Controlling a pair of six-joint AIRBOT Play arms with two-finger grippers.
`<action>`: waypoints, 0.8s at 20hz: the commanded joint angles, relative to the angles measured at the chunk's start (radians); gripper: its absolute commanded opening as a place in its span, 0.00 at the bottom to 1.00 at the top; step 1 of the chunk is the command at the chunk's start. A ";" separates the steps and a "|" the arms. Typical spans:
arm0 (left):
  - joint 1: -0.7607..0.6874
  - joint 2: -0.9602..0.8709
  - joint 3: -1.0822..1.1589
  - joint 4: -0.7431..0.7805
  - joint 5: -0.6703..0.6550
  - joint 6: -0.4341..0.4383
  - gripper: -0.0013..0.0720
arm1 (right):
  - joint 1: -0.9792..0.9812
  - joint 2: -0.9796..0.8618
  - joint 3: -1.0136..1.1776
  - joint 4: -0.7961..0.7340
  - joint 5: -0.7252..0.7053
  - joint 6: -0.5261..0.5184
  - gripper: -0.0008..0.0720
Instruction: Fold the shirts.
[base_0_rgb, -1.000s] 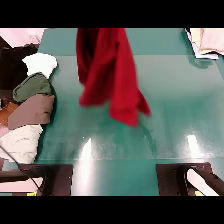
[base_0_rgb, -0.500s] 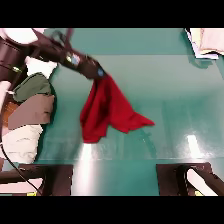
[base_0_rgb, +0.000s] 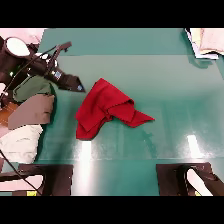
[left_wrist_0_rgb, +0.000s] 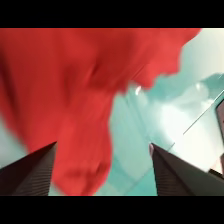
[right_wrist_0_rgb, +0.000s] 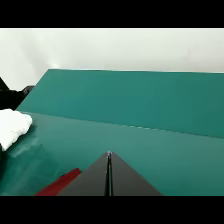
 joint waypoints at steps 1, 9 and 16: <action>0.089 0.072 -0.225 0.042 -0.016 0.013 0.94 | 0.000 0.005 -0.045 0.003 -0.028 0.000 0.03; 0.096 0.172 -0.703 -0.001 0.193 0.087 0.94 | 0.001 -0.056 -0.045 0.011 0.002 0.000 0.03; 0.096 0.172 -0.821 -0.154 0.292 0.172 0.67 | 0.001 -0.056 -0.045 0.011 0.001 0.000 0.03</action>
